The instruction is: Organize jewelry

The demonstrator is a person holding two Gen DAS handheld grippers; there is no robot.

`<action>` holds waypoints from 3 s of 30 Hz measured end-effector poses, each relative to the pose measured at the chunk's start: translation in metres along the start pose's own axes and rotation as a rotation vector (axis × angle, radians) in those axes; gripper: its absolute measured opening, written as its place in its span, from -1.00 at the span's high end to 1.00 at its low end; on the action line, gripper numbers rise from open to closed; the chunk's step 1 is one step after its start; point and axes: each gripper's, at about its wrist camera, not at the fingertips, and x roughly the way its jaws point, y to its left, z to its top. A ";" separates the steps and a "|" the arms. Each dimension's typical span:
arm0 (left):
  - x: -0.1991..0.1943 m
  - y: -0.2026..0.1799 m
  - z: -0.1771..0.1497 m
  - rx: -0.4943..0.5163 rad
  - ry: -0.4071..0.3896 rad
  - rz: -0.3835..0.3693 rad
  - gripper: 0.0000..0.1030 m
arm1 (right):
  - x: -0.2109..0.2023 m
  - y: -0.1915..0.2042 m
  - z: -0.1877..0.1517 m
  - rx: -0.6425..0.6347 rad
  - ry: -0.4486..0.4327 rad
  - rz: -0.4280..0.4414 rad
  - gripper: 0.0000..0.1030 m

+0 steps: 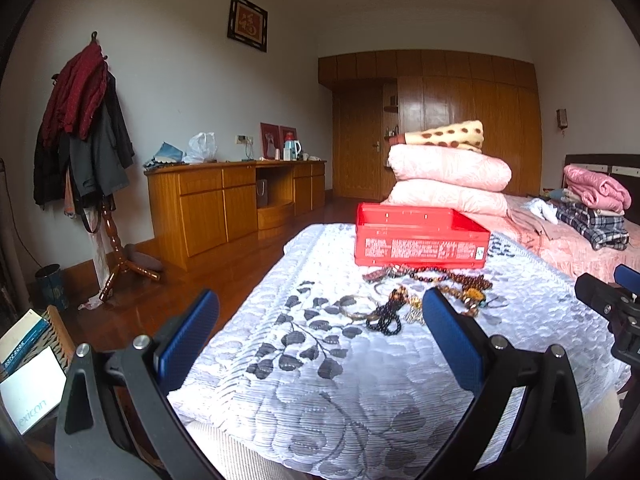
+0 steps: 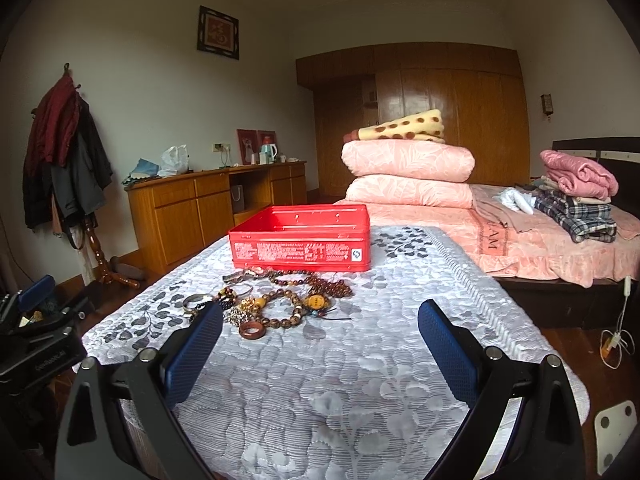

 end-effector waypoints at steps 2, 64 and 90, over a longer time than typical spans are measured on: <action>0.008 0.002 -0.003 -0.003 0.015 0.001 -0.91 | 0.008 0.001 -0.003 0.002 0.014 0.004 -0.86; 0.160 -0.062 -0.006 0.067 0.490 -0.175 0.52 | 0.150 -0.019 -0.006 0.151 0.392 0.072 0.43; 0.146 -0.045 -0.011 0.005 0.493 -0.242 0.69 | 0.152 -0.013 -0.008 0.113 0.412 0.042 0.43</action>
